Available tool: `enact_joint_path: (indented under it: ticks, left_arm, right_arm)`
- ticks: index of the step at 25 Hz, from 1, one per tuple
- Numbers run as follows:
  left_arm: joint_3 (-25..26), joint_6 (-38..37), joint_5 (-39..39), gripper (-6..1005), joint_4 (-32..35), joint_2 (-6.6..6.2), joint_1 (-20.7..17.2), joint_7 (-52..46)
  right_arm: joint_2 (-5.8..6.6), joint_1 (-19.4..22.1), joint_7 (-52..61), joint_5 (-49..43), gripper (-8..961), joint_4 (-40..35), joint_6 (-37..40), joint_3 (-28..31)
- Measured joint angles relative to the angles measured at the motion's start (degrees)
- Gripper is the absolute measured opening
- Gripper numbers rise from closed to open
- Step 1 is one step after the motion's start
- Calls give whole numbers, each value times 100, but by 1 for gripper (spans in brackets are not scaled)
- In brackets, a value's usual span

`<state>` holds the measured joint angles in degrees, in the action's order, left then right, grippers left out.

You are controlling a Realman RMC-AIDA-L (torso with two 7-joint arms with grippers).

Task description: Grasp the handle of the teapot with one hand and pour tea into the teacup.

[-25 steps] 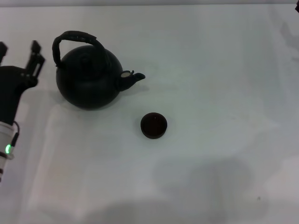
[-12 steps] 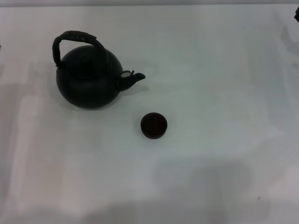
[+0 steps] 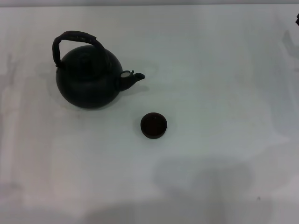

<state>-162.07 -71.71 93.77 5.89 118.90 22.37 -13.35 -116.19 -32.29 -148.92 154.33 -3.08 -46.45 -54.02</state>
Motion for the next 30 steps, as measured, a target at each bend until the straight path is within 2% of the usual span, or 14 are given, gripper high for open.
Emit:
enact_joint_path:
  ticks: [9,17,21,26,30]
  left_arm:
    - [1,163,503,799,-162,-19,207,1]
    - [1,351,547,800,-460,-31,415,4]
    - [0,351,549,800,-463,-33,385,6]
    - [-25,367,552,800,-425,-48,299,7]
    - [-13,378,555,801,-407,-45,220,7]
  right_arm:
    - [0,-39,-8,1,830,1,6,14]
    - [0,-39,-29,-4,830,60,-9,-14]
    - [0,67,-33,-7,830,48,-111,-11]
    - [0,226,-32,-9,830,30,-608,-12]
    - [0,228,-46,-9,830,54,-632,-11]
